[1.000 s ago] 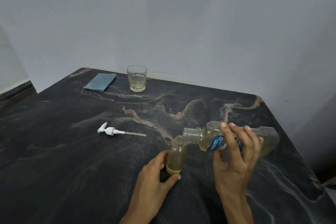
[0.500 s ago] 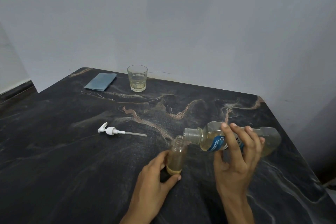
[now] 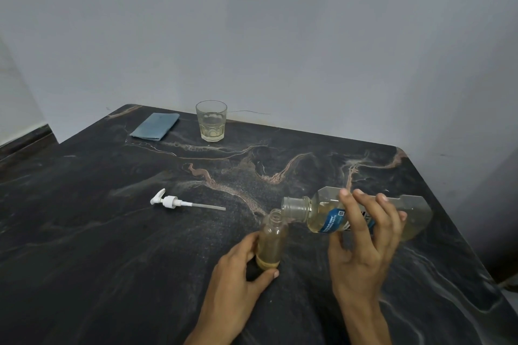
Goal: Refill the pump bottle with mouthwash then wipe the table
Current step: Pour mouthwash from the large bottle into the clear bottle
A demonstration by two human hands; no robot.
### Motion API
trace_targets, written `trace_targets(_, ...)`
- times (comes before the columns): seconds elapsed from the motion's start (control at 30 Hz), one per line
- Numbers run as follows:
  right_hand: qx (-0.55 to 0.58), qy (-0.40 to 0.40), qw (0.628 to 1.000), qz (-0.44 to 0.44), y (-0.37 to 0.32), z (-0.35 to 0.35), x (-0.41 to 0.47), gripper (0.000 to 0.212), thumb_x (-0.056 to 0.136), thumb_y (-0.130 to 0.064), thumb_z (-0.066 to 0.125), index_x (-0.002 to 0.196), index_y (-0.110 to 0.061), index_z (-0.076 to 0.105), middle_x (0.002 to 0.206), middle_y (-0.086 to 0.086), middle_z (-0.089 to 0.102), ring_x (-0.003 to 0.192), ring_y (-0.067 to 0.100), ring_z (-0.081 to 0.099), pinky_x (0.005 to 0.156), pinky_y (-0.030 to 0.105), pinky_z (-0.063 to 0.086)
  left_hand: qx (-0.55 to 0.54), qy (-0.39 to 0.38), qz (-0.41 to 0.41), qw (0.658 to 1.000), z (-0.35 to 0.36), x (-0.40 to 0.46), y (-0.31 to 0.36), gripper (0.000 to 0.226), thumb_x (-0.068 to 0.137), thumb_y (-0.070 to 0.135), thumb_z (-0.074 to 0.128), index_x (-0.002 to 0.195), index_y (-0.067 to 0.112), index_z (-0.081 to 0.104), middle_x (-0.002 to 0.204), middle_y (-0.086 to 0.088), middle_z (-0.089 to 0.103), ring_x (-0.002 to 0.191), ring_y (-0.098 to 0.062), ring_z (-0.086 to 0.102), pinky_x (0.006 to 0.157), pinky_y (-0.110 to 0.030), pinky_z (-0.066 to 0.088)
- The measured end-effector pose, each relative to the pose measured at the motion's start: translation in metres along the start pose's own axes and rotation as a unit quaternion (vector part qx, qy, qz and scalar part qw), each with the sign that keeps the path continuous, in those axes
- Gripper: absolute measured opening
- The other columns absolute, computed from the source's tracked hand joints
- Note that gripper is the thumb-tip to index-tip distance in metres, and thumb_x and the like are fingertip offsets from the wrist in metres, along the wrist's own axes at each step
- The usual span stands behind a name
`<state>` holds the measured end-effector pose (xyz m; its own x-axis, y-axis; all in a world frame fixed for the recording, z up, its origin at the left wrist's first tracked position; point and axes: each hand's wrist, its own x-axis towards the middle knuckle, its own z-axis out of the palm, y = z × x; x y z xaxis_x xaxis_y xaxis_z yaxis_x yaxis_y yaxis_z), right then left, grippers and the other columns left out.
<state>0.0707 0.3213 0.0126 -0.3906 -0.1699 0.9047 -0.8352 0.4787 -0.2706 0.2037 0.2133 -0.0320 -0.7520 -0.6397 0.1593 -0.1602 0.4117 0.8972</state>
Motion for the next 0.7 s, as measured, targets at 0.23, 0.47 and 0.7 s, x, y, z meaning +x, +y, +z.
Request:
trace_targets(0.23,-0.002,-0.003,1.000,-0.002,-0.0006,-0.0002,0.0011,0.090,0.050,0.020,0.082,0.124,-0.019,0.048,0.121,0.002,0.046,0.128,0.016,0.029,0.119,0.031,0.006,-0.002,0.006,0.001,1.000,0.0004,0.0000,-0.0020,0.053,0.071,0.020,0.081,0.115,0.037,0.056,0.110,0.017,0.067,0.106,0.008,0.060,0.097,-0.032,0.050)
trace_targets(0.47,-0.004,-0.001,1.000,-0.002,-0.0010,-0.0003,0.0011,0.091,0.050,0.021,0.082,0.124,-0.019,0.048,0.121,0.002,0.046,0.128,0.015,0.028,0.119,0.031,0.007,-0.002,0.006,0.001,1.000,0.0006,0.0003,-0.0026,0.055,0.070,0.020,0.081,0.116,0.036,0.056,0.111,0.016,0.067,0.107,0.006,0.060,0.097,-0.032,0.050)
trace_targets(0.7,-0.004,-0.001,1.000,-0.002,-0.0015,0.0000,0.0010,0.091,0.050,0.021,0.082,0.124,-0.019,0.048,0.121,0.002,0.046,0.128,0.016,0.029,0.119,0.031,0.006,-0.001,0.006,0.003,1.000,0.0003,-0.0001,-0.0015,0.053,0.071,0.019,0.081,0.116,0.034,0.057,0.110,0.015,0.068,0.106,0.005,0.060,0.096,-0.032,0.050)
